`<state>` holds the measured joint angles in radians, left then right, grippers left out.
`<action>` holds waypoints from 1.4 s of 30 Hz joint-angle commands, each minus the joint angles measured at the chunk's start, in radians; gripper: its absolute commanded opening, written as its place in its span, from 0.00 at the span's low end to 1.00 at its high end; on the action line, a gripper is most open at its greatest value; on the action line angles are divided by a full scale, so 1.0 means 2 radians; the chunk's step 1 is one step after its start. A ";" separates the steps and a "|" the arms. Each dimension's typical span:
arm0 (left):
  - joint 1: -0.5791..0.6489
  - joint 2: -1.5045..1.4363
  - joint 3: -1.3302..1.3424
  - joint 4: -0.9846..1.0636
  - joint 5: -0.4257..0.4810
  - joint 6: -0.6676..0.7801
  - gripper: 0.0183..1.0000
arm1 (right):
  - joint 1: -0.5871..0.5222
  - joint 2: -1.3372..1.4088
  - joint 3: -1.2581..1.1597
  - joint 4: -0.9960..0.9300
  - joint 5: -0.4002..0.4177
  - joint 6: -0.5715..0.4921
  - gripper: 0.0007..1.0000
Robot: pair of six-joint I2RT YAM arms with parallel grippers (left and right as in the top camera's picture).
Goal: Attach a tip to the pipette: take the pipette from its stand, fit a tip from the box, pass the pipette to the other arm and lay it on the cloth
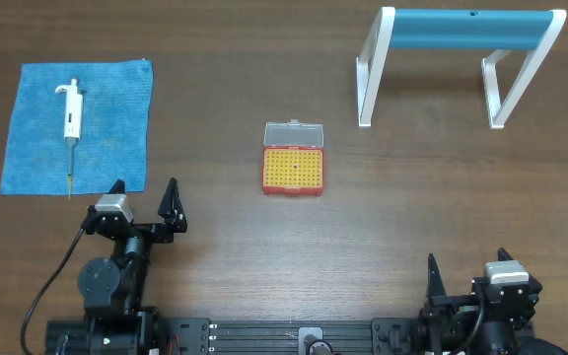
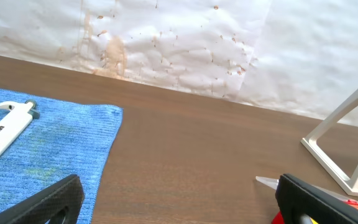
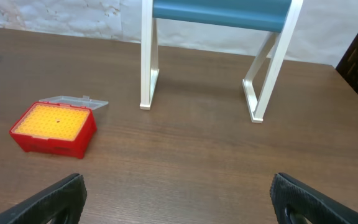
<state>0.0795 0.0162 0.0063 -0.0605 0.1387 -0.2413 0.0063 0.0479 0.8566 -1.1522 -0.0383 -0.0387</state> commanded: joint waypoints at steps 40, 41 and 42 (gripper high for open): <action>-0.001 -0.006 0.000 -0.005 -0.006 -0.003 1.00 | -0.003 -0.004 -0.400 0.629 0.000 -0.001 0.95; -0.001 -0.006 0.000 -0.005 -0.006 -0.003 1.00 | -0.002 -0.004 -0.414 0.636 -0.002 0.001 0.95; -0.001 -0.006 0.000 -0.005 -0.005 -0.003 1.00 | -0.002 -0.004 -0.421 0.636 -0.004 0.001 0.95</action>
<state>0.0795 0.0128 0.0071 -0.0631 0.1379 -0.2413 0.0063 0.0483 0.0956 0.0853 -0.0387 -0.0395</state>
